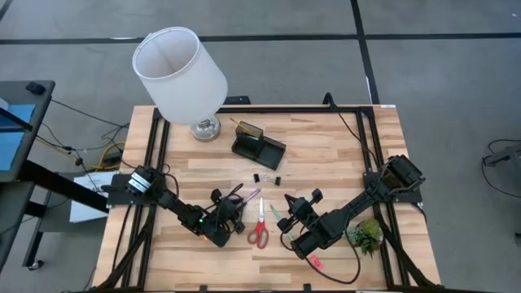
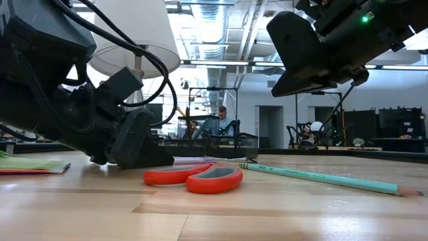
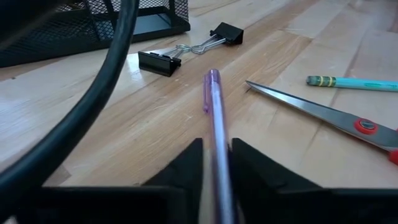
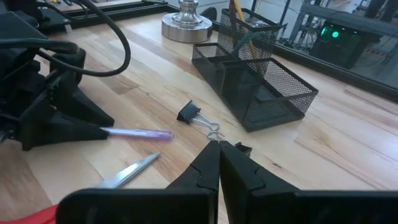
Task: Pick and place office supplies into organizer
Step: Put the purple pen into the black desk organizer
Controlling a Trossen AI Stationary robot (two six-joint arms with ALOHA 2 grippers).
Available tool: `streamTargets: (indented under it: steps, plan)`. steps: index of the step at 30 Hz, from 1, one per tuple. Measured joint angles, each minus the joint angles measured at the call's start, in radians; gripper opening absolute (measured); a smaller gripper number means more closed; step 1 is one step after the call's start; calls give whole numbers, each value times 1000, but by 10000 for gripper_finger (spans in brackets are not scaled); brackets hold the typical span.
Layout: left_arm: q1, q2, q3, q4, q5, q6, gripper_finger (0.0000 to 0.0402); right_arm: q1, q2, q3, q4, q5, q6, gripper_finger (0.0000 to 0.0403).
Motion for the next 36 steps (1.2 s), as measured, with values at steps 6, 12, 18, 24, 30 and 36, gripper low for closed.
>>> streamTargets:
  steps: [6, 12, 18, 24, 30, 36]
  plan:
    - [0, 0, 0, 4, -6, 0, 22, 0, 0, 0, 5, 0, 0, 3]
    - [-1, 1, 13, -3, -19, 24, 24, 0, 0, 0, 6, 0, 0, 3]
    - [-4, -42, 35, -23, -12, 164, 23, 0, 0, 0, 6, 1, 0, 3]
    - [8, -144, 34, -98, 29, 315, 23, 0, 0, 0, 6, 2, 0, 3]
    - [42, -320, 36, -233, 82, 519, 23, 0, 0, 0, 6, 2, -1, 3]
    - [181, -555, 50, -432, 232, 813, 23, -7, 0, 0, 12, 6, -1, 3]
